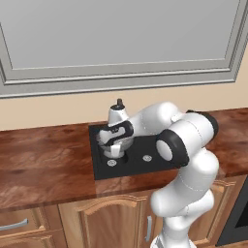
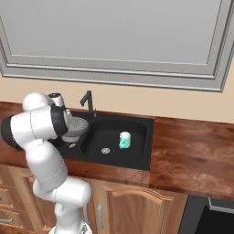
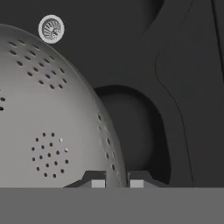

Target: Place the colander in the left basin and the mug in the right basin of the sink.

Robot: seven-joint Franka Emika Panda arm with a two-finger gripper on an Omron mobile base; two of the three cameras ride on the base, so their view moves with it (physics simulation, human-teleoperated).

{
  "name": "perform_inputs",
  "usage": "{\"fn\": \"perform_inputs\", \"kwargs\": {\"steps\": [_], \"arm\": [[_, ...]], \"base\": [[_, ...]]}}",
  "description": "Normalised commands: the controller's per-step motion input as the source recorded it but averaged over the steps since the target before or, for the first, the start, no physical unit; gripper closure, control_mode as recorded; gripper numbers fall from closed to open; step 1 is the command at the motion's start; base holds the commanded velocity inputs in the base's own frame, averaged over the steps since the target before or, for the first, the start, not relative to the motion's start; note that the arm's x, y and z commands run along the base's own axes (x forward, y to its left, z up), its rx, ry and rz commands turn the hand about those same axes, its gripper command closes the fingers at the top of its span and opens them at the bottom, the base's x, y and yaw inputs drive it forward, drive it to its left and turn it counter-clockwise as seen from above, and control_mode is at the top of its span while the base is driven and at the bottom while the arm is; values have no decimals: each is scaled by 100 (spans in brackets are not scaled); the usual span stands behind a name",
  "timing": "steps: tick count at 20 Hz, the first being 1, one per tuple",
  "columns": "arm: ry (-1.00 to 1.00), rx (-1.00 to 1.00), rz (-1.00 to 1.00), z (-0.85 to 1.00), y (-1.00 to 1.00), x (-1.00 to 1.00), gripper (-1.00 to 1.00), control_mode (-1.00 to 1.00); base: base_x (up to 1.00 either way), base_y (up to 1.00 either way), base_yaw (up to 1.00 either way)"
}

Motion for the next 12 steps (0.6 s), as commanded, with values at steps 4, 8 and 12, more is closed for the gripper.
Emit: {"fn": "perform_inputs", "kwargs": {"steps": [4,8,12], "arm": [[0,0,0,-15,3,7,100,-100],[0,0,0,-13,0,7,100,-100],[0,0,0,-15,2,14,100,-100]], "base": [[0,0,0],[0,0,0],[0,0,0]]}}
